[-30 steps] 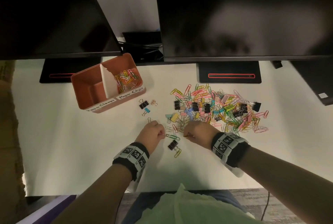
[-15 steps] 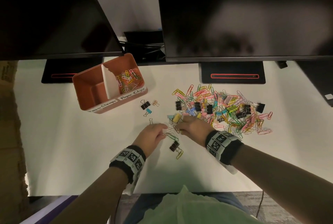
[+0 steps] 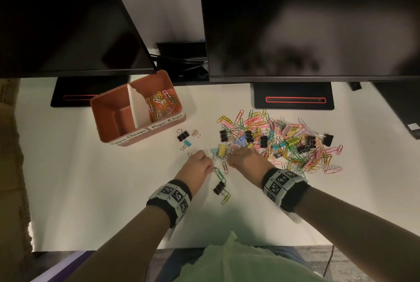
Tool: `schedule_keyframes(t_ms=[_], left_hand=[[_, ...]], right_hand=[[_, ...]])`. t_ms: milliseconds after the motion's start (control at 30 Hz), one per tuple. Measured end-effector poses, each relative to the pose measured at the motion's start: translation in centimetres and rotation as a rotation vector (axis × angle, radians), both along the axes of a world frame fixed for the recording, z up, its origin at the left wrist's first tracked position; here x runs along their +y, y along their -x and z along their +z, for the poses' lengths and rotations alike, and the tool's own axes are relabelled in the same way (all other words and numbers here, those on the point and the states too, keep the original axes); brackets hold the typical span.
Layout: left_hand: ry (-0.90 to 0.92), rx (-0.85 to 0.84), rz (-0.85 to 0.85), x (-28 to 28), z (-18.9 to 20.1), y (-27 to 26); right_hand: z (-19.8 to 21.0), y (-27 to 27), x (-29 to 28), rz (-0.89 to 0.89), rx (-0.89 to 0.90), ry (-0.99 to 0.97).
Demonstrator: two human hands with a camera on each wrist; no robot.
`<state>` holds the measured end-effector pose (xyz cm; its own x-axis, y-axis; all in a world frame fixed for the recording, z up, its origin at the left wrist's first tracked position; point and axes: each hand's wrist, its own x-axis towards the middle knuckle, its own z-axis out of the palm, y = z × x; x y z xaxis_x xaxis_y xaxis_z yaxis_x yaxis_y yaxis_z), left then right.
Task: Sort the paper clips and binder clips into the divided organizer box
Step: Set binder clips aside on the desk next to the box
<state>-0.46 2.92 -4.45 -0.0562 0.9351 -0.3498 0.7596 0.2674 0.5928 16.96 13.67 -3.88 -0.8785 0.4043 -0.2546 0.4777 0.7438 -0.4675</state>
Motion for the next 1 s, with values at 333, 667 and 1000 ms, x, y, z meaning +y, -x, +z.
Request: schedule_keyframes(t_ms=[333,667,1000], left_hand=[[0.005,0.101,-0.048,-0.7,-0.3,0.0],[-0.309,-0.038,0.171,2.5,10.7,6.6],[-0.172,0.03,0.526,5.8,11.6,13.1]], right_hand=[[0.3,0.0,0.0,0.011,-0.026,-0.035],[9.7,7.5,2.9,0.021,0.135,0.085],[11.0,19.4,5.2,-0.154,0.127,0.157]])
